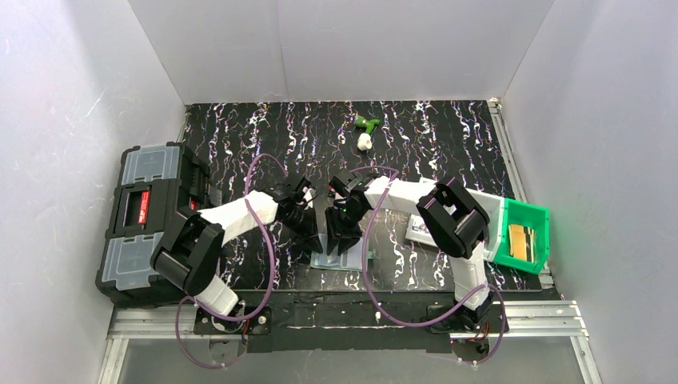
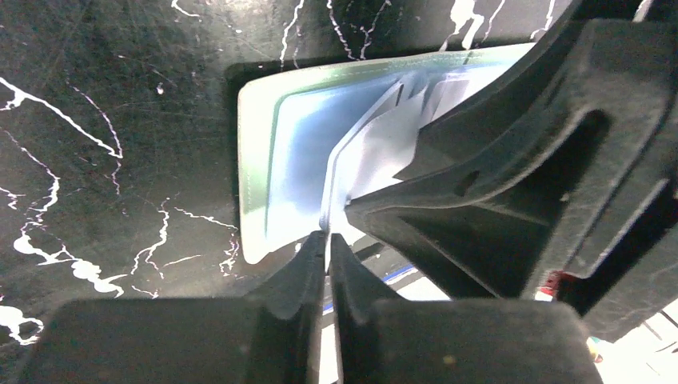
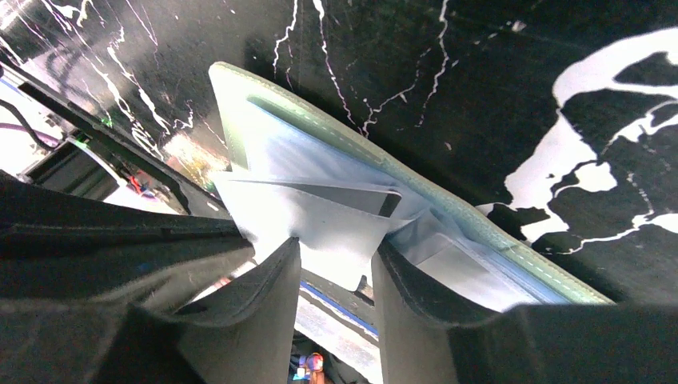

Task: Take the credit cards out of the card holder
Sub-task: Remove the credit card from the card holder.

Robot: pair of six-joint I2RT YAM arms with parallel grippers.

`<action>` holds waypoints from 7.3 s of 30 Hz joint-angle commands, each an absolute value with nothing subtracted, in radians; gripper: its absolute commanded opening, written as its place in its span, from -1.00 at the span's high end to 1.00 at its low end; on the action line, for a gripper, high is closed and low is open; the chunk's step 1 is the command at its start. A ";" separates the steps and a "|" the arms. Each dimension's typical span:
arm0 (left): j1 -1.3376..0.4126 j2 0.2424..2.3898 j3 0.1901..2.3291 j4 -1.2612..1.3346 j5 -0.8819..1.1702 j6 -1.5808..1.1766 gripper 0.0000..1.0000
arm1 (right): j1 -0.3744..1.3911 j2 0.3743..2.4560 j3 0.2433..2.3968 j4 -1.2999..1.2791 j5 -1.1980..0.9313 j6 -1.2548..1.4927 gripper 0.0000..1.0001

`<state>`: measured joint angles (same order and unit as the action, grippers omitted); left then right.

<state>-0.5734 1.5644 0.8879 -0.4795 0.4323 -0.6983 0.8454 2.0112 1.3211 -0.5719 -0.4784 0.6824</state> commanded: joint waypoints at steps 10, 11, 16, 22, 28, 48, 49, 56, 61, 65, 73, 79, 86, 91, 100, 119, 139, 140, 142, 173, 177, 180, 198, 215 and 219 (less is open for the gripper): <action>-0.606 1.501 0.798 -0.192 0.586 -0.906 1.00 | 0.859 1.993 1.256 -0.397 -0.537 0.698 0.28; -0.606 1.502 0.798 -0.198 0.580 -0.907 1.00 | 0.860 1.993 1.256 -0.396 -0.539 0.697 0.34; -0.607 1.521 0.813 -0.251 0.553 -0.890 1.00 | 0.858 1.995 1.258 -0.399 -0.540 0.694 0.56; -0.610 1.528 0.862 -0.349 0.503 -0.828 0.88 | 0.849 2.012 1.257 -0.418 -0.531 0.699 0.81; -0.609 1.503 0.903 -0.456 0.428 -0.777 0.62 | 0.819 2.012 1.214 -0.393 -0.547 0.723 0.97; -0.609 1.448 0.974 -0.672 0.277 -0.712 0.40 | 0.798 2.051 1.175 -0.351 -0.596 0.761 0.97; -0.609 1.452 0.963 -0.656 0.288 -0.714 0.40 | 0.798 2.052 1.173 -0.349 -0.596 0.762 0.97; -0.609 1.513 0.907 -0.578 0.331 -0.734 0.38 | 0.795 2.057 1.166 -0.346 -0.599 0.765 0.97; -0.609 1.550 0.870 -0.531 0.346 -0.747 0.37 | 0.793 2.059 1.163 -0.345 -0.601 0.766 0.97; -0.608 1.565 0.850 -0.492 0.363 -0.757 0.36 | 0.793 2.059 1.163 -0.344 -0.601 0.766 0.97; -0.609 1.582 0.839 -0.480 0.367 -0.769 0.36 | 0.793 2.061 1.163 -0.344 -0.604 0.766 0.97; -0.609 1.582 0.826 -0.438 0.388 -0.801 0.48 | 0.793 2.058 1.171 -0.346 -0.607 0.764 0.97; -0.609 1.554 0.832 -0.431 0.366 -0.831 0.96 | 0.794 2.000 1.220 -0.396 -0.584 0.740 0.97; -0.609 1.528 0.846 -0.458 0.340 -0.831 1.00 | 0.793 1.956 1.268 -0.438 -0.567 0.729 0.84; -0.610 1.479 0.872 -0.487 0.330 -0.814 1.00 | 0.792 1.859 1.343 -0.529 -0.518 0.708 0.05; -0.686 1.575 1.023 -0.453 0.354 -0.809 0.64 | 0.690 1.554 1.247 -0.680 -0.258 0.689 -0.31; -0.714 1.766 1.172 -0.408 0.396 -0.789 -0.15 | 0.663 1.406 1.117 -0.648 -0.246 0.725 -0.57; -0.711 1.762 1.174 -0.414 0.390 -0.788 -0.17 | 0.664 1.408 1.117 -0.641 -0.256 0.726 -0.57; -0.704 1.744 1.175 -0.430 0.378 -0.782 -0.22 | 0.668 1.421 1.121 -0.636 -0.273 0.726 -0.57; -0.569 1.547 0.932 -0.600 0.202 -0.700 1.00 | 0.794 1.879 1.229 -0.424 -0.555 0.769 0.26; -0.569 1.582 0.908 -0.558 0.216 -0.696 1.00 | 0.793 1.904 1.213 -0.406 -0.544 0.769 0.26; -0.571 1.598 0.898 -0.524 0.229 -0.700 1.00 | 0.794 1.922 1.201 -0.391 -0.538 0.770 0.27; -0.643 1.750 0.926 -0.514 0.192 -0.794 1.00 | 0.787 1.972 1.108 -0.240 -0.598 0.821 0.28; -0.650 1.796 0.903 -0.509 0.162 -0.897 1.00 | 0.708 1.874 0.843 0.302 -0.774 1.067 0.37; -0.650 1.802 0.887 -0.496 0.169 -0.911 1.00 | 0.706 1.862 0.827 0.338 -0.773 1.085 0.46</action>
<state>-0.6046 1.6986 0.9684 -0.5741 0.1947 -0.8683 0.7114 1.9043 0.8427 0.2241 -0.7527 1.0404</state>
